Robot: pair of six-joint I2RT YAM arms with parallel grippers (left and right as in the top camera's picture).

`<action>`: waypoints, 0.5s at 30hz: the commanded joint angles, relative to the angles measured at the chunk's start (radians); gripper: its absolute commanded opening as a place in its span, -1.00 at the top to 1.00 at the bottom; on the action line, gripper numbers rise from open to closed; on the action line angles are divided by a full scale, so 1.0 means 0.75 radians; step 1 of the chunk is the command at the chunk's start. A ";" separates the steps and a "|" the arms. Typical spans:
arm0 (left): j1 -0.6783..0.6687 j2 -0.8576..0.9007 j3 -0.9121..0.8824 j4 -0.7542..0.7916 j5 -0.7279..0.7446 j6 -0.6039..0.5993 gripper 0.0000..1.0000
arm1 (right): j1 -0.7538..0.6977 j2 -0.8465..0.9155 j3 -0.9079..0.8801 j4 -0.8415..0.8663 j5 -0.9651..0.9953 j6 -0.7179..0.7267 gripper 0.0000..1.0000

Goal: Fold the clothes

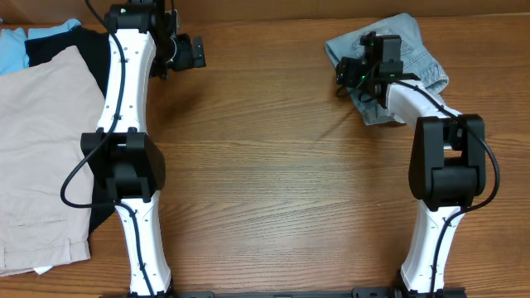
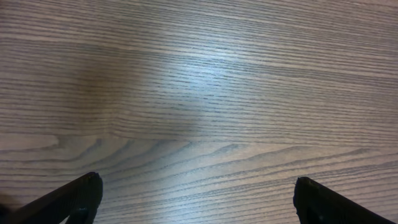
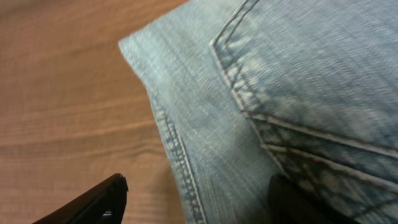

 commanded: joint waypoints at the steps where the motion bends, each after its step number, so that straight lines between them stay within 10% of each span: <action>1: -0.012 0.010 -0.004 0.004 -0.004 -0.023 -1.00 | -0.072 0.022 0.003 0.040 0.070 0.114 -0.53; 15: -0.012 0.010 -0.004 0.018 -0.004 -0.024 -1.00 | -0.126 0.022 0.003 0.199 0.096 0.361 -0.52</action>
